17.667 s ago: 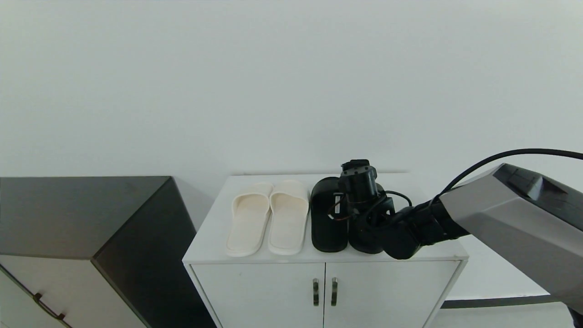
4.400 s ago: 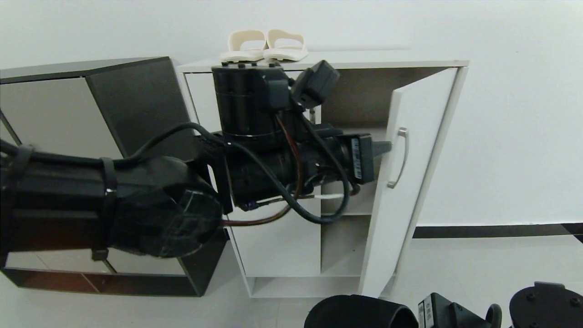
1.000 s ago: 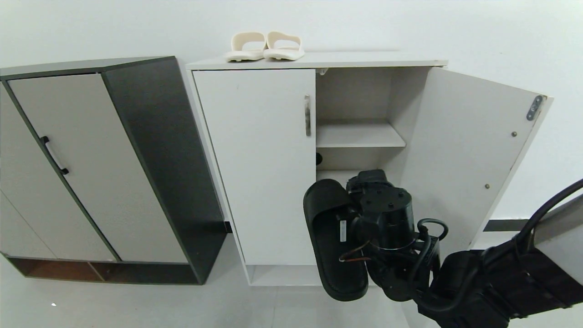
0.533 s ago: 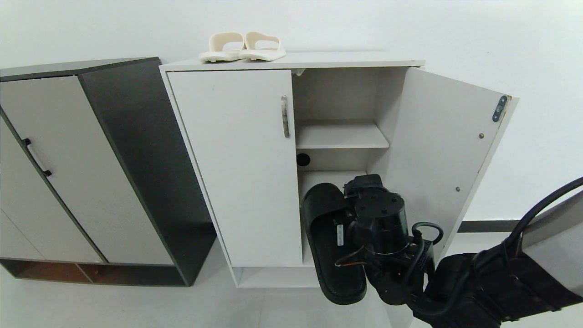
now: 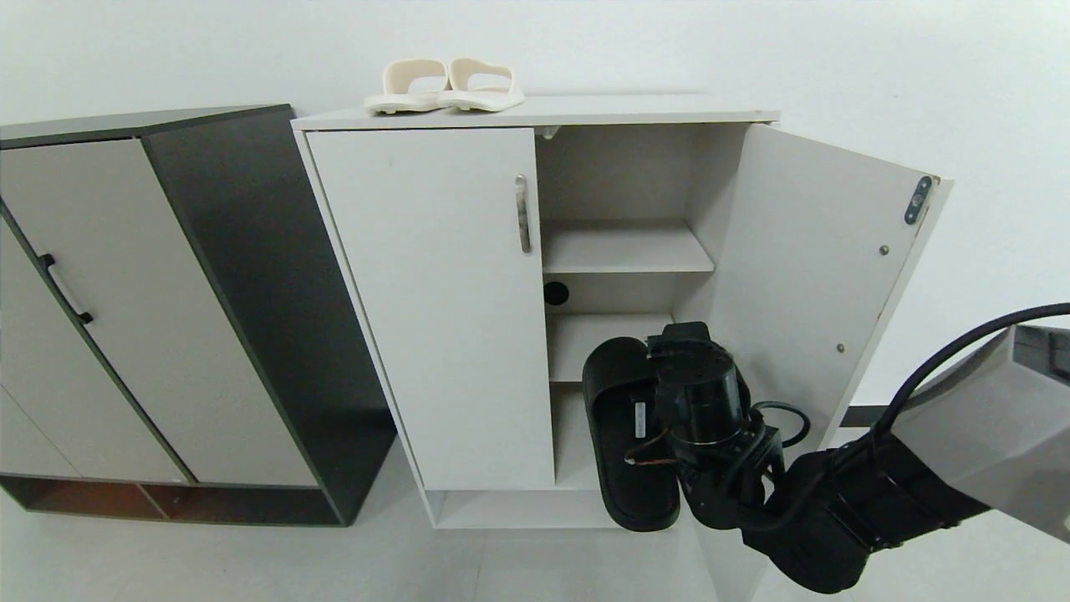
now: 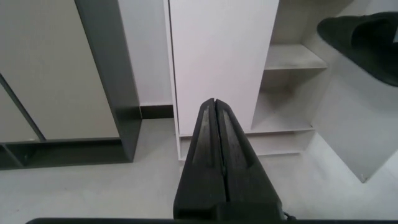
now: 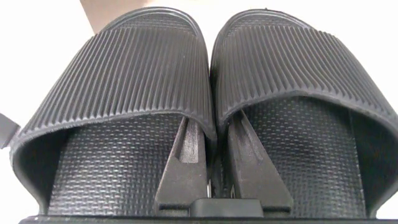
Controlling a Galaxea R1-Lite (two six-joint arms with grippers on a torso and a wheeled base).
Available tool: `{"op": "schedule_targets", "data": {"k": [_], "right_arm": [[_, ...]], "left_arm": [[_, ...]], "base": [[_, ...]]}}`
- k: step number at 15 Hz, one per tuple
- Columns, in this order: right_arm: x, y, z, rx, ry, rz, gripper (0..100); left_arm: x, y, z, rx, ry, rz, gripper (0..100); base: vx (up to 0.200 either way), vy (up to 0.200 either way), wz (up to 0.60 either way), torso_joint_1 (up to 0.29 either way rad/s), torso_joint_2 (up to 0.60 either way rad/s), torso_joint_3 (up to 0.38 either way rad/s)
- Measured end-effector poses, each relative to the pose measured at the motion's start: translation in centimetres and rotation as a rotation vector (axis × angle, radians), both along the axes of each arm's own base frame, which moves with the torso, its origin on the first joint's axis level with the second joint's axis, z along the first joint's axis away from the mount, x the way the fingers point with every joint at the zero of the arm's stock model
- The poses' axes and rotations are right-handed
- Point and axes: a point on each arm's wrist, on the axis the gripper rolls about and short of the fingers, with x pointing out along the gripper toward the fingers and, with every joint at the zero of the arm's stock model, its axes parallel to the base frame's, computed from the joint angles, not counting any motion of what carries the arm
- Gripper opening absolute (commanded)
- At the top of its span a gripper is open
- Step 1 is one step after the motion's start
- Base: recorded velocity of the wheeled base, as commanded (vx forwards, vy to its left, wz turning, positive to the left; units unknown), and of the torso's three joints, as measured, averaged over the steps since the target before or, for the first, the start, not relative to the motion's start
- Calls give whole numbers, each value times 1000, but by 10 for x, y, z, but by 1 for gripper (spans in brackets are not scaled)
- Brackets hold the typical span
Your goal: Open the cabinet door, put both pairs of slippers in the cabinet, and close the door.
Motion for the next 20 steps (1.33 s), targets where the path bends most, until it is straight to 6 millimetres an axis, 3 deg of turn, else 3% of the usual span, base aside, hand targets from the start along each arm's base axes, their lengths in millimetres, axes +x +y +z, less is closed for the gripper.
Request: {"op": "schedule_targets", "data": {"k": [6, 20], "right_arm": [[17, -6, -19, -16, 18, -27, 0], [26, -16, -32, -33, 50, -33, 0]], "left_arm": [[0, 0, 0, -2, 0, 4, 0], [0, 0, 0, -2, 1, 7, 0]], "base": [[0, 0, 0, 0, 0, 0], [0, 0, 0, 0, 0, 0]]}}
